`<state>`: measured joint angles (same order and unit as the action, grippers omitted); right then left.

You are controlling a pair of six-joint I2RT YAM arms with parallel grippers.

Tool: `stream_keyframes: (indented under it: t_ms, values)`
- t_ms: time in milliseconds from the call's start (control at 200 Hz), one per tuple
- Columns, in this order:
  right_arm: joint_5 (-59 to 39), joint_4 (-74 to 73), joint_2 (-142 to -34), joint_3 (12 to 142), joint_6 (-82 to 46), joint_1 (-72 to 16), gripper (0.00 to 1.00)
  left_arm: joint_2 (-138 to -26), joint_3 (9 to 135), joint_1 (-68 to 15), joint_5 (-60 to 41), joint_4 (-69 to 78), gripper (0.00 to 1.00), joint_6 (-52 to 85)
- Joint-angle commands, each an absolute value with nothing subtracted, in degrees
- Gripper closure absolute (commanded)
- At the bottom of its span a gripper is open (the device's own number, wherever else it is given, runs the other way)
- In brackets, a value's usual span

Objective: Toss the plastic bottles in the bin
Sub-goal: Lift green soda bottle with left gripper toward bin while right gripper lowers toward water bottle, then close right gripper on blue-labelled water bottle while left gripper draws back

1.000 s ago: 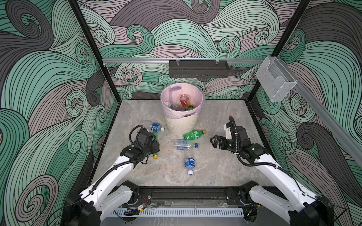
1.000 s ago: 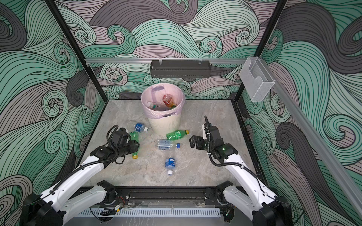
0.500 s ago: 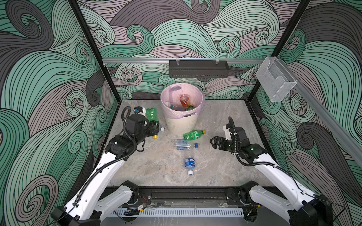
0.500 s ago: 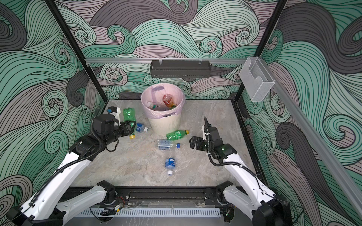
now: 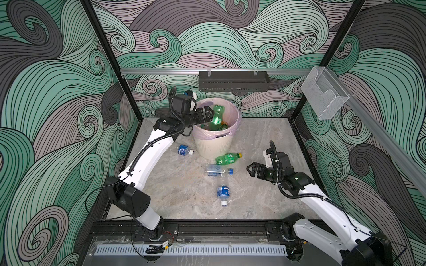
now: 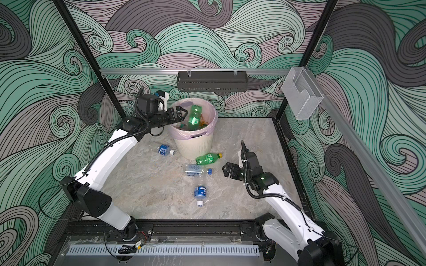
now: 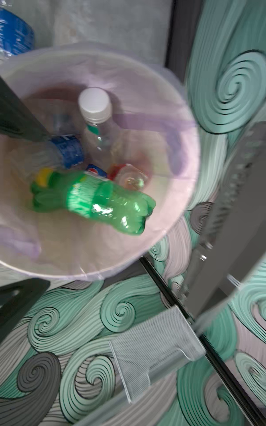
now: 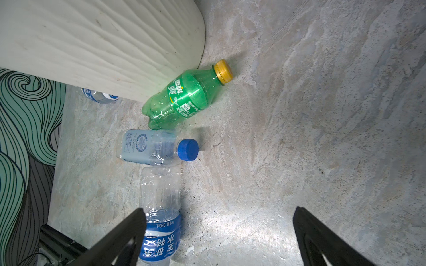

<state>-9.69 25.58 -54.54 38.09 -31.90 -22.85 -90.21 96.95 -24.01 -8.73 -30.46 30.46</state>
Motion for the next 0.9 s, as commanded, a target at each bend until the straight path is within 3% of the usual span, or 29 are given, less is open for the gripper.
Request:
stream_keyframes:
  t_ms: [0,180,365,896]
  values:
    - [-13.1,25.7,-53.4,37.9,-30.5,-22.9,0.00,-82.4,92.5,-23.5,-9.0,-28.5,0.04,29.1]
    - [-17.8,25.0,-54.8,38.7,-29.8,-25.1,0.02,-71.7,83.3,-23.2,-4.1,-31.6,0.01,25.9]
    - [-11.1,28.1,-57.8,40.7,-32.9,-31.7,0.03,-62.0,72.6,-23.0,0.8,-36.3,0.01,24.5]
    - [-6.4,20.9,-73.2,43.0,-41.3,-49.6,0.09,-38.3,41.1,-22.8,10.2,-43.8,0.01,33.5]
